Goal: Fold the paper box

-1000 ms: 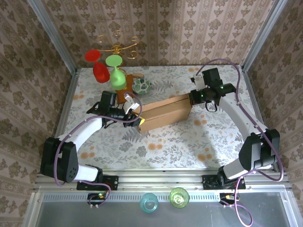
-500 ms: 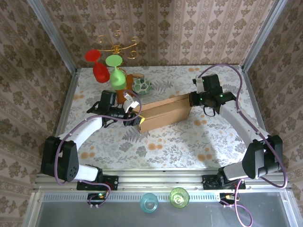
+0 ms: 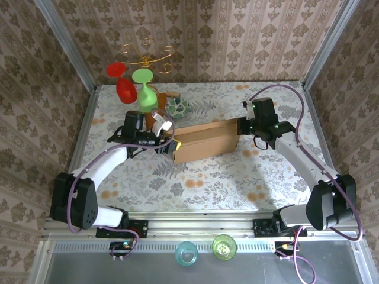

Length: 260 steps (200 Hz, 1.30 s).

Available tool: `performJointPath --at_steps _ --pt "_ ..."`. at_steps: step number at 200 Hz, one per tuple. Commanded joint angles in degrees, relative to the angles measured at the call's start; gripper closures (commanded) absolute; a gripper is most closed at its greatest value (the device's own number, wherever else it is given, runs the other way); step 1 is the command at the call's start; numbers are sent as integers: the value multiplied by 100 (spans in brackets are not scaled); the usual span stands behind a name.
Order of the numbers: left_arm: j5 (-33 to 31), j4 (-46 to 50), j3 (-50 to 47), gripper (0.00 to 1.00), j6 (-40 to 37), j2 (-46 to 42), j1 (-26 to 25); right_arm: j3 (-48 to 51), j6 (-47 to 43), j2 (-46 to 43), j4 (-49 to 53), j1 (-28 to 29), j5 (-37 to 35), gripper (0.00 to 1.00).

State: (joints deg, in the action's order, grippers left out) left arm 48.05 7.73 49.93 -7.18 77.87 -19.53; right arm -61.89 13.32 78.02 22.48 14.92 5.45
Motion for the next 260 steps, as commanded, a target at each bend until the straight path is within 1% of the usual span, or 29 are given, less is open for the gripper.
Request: performJointPath --at_steps 1,40,57,72,86,88,92,112,133,148,171,186,204,245,260 --pt "-210 -572 -144 40 605 -337 82 155 78 -74 413 64 -192 100" --pt "-396 -769 -425 32 746 -740 50 118 159 -76 397 125 -264 100" --pt "-482 -626 -451 31 714 -864 54 99 177 -68 381 152 -322 100" --pt "-735 -557 -442 32 760 -1067 54 89 187 -61 386 180 -351 100" --pt "-1076 -539 -420 34 908 -1305 54 81 192 -58 381 187 -339 100" --pt "-1238 -532 -411 34 924 -1332 54 80 187 -59 385 187 -336 100" --pt "-1361 -503 -399 35 951 -1385 52 74 186 -50 377 191 -335 100" --pt "-1644 -126 -168 38 987 -1502 54 46 191 -32 385 195 -325 100" --pt "-1674 538 159 44 758 -1403 67 7 169 -15 413 201 -306 100" --pt "-1560 936 396 48 611 -1277 87 -30 148 6 432 199 -300 100" --pt "-1471 1679 892 57 329 -931 90 -87 126 38 488 197 -290 100" --pt "-1465 2115 1191 65 74 -709 90 -109 126 54 503 196 -290 100" --pt "-1514 2383 1367 66 -169 -568 90 -127 122 64 512 196 -274 100" --pt "-1432 2528 1568 67 -379 -364 76 -178 105 108 556 191 -264 100" --pt "-1494 2524 1565 67 -437 -303 64 -166 109 100 547 194 -252 100"
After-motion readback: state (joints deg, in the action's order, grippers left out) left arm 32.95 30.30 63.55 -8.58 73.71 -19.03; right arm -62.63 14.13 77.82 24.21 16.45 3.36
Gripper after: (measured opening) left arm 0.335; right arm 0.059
